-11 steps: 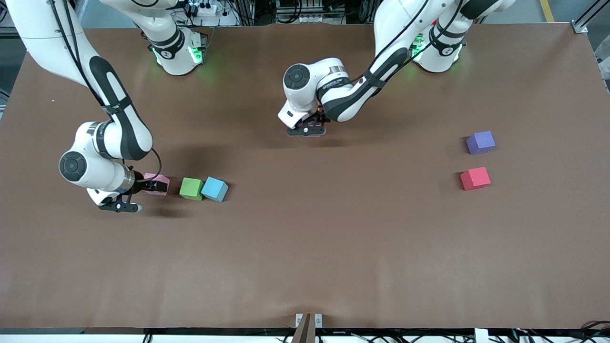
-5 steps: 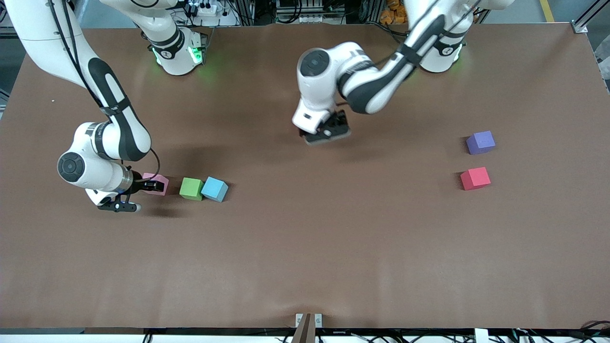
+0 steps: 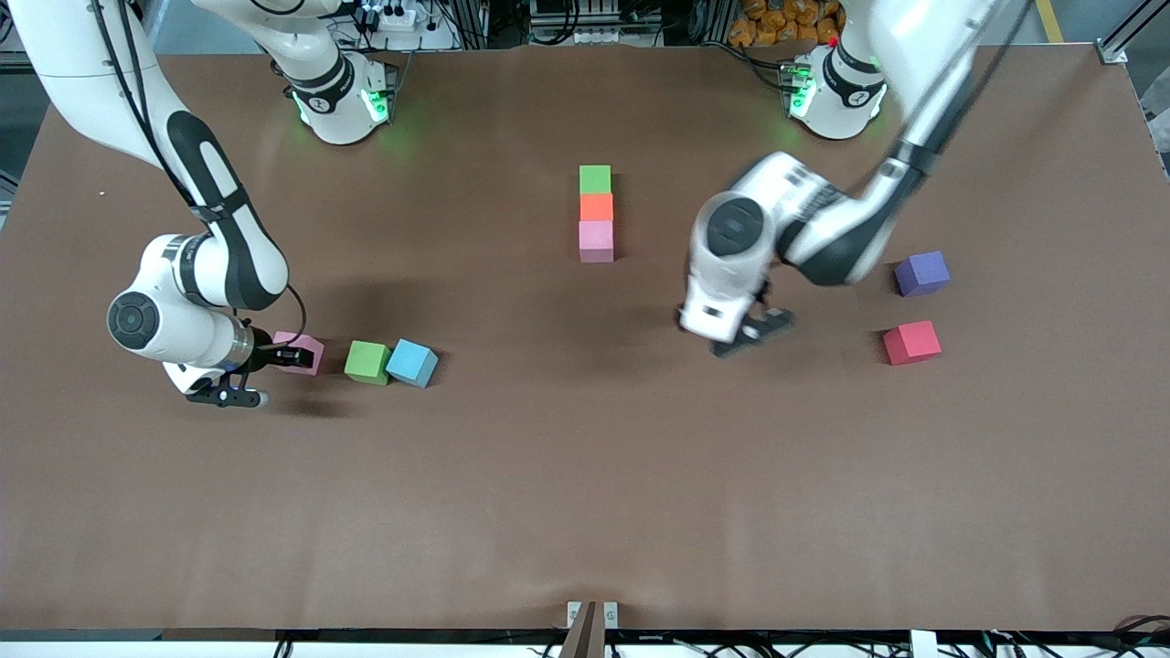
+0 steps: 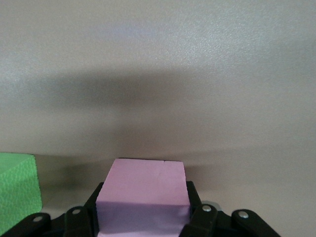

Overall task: Arrange blocks into number 1
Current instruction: 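Carry the pink cube to the column while the left gripper grasps red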

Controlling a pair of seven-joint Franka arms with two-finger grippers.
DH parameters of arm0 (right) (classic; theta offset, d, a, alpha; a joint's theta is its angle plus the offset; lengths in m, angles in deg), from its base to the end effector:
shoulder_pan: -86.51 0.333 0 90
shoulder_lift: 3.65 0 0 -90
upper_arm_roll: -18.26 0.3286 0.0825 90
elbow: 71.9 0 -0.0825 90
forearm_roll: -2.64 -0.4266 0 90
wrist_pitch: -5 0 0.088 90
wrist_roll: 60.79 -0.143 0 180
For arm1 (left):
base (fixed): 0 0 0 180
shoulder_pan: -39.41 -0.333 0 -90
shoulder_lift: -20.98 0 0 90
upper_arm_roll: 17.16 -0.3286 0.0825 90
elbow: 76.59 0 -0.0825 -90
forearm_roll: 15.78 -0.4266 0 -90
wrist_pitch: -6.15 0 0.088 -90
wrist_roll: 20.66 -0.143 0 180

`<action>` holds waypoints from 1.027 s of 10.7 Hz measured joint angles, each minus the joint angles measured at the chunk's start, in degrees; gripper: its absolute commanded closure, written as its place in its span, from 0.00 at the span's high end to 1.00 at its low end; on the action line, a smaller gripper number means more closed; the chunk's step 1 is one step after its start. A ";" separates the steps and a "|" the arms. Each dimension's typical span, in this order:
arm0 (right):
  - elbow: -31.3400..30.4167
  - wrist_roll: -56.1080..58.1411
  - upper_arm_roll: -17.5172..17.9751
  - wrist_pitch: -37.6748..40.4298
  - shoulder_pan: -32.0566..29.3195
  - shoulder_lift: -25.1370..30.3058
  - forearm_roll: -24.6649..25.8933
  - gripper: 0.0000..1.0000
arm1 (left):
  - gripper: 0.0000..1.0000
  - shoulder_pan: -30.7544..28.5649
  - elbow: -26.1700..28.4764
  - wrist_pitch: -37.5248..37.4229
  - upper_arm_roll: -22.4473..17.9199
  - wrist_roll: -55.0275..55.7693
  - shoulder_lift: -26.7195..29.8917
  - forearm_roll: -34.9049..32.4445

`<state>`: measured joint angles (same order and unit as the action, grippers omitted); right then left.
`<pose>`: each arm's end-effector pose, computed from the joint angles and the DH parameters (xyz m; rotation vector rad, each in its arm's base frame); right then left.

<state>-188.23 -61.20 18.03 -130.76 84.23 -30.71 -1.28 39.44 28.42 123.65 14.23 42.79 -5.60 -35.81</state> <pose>0.6114 -0.0244 0.1415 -3.0858 0.1588 0.2047 0.5792 -0.3054 0.2469 -2.9246 -0.5892 0.1005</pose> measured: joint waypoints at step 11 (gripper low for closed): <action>2.85 -37.83 1.10 4.15 29.86 13.87 -0.88 0.65 | 1.00 -29.32 14.32 14.74 0.21 -28.87 3.11 -3.61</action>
<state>-185.39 -99.03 19.14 -126.61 114.09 -16.83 -2.17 10.12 42.74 138.39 14.44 13.92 -2.48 -39.42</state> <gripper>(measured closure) 0.344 0.000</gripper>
